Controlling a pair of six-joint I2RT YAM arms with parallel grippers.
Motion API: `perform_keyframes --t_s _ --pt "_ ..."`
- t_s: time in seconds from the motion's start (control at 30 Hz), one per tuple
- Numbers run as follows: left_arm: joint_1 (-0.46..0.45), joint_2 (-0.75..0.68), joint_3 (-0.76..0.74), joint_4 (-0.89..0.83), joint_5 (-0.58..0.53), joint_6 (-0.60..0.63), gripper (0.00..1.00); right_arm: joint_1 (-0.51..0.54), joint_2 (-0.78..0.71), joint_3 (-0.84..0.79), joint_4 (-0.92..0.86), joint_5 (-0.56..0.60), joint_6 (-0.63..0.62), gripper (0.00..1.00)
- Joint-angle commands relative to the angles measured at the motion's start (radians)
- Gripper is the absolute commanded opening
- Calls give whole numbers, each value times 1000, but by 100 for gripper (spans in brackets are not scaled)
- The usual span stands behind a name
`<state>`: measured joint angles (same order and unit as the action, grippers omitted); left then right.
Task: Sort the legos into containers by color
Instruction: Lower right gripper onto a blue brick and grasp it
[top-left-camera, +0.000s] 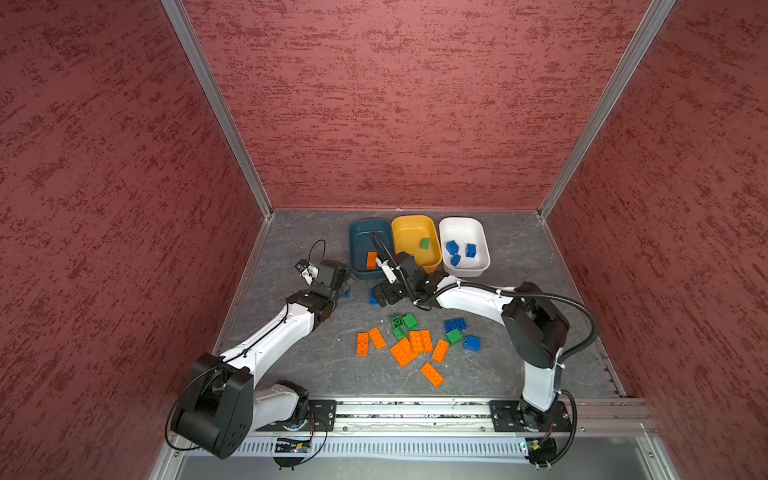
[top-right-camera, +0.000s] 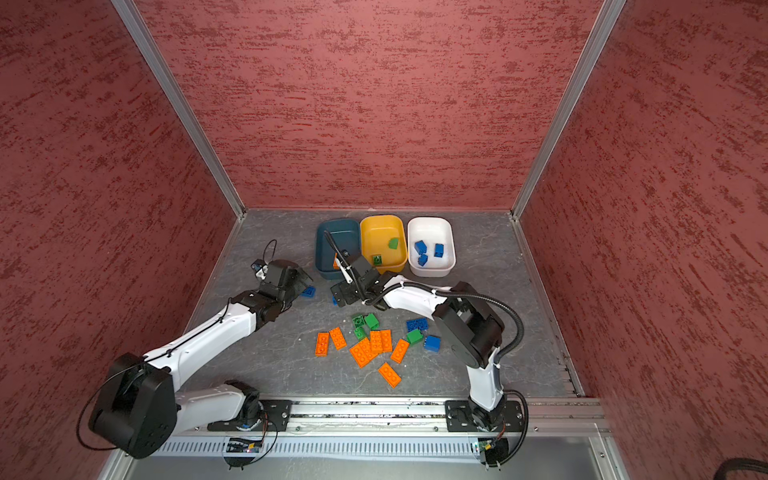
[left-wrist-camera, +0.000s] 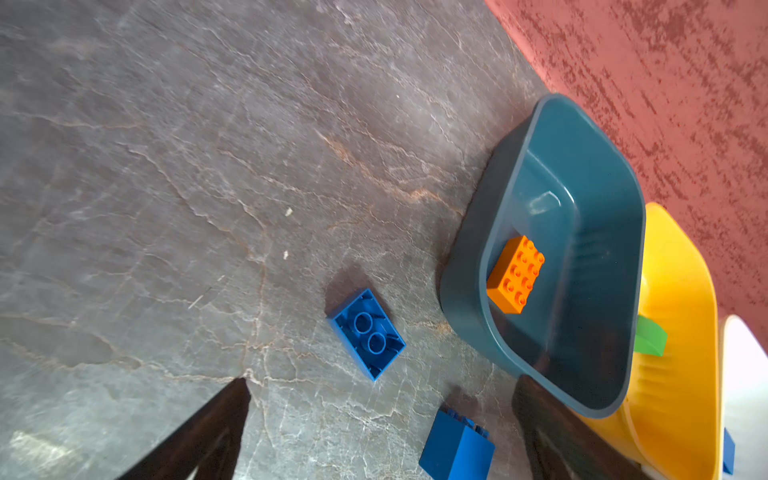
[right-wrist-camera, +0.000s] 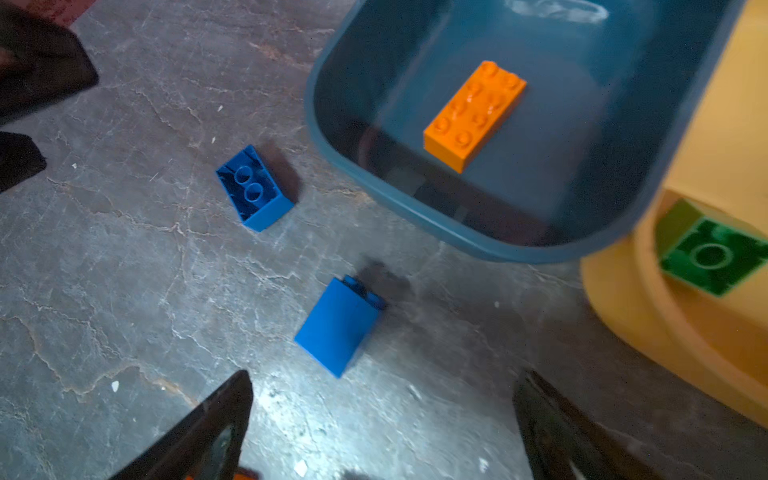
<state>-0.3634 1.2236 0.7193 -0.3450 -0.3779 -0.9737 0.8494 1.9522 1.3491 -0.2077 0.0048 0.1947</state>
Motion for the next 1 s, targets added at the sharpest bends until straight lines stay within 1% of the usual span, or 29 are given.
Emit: perform_keyframes --t_s 0.0,0.1,0.23,0.37,0.47,0.6,0.67,0.87,0.97 --pt "19 -25 -16 -59 -26 -42 99 32 63 71 -56 65 60 97" --pt "27 -33 -27 -60 -21 -51 99 49 133 141 -100 97 66 93" --pt "29 -29 -34 -54 -12 -54 99 64 217 235 -177 165 43 83" --pt "32 -17 -33 -50 -5 -58 99 71 240 247 -197 187 35 74" --pt "31 -6 -36 -38 4 -62 99 73 231 224 -179 186 30 64" --pt "31 16 -32 -17 21 -59 100 73 213 186 -128 130 1 46" --pt "29 30 -28 -6 30 -55 99 73 193 160 -99 99 -12 40" --pt "24 79 1 0 43 -59 99 68 43 -24 31 -80 -133 34" --pt "23 93 3 17 46 -61 100 55 -50 -128 79 -118 -165 32"
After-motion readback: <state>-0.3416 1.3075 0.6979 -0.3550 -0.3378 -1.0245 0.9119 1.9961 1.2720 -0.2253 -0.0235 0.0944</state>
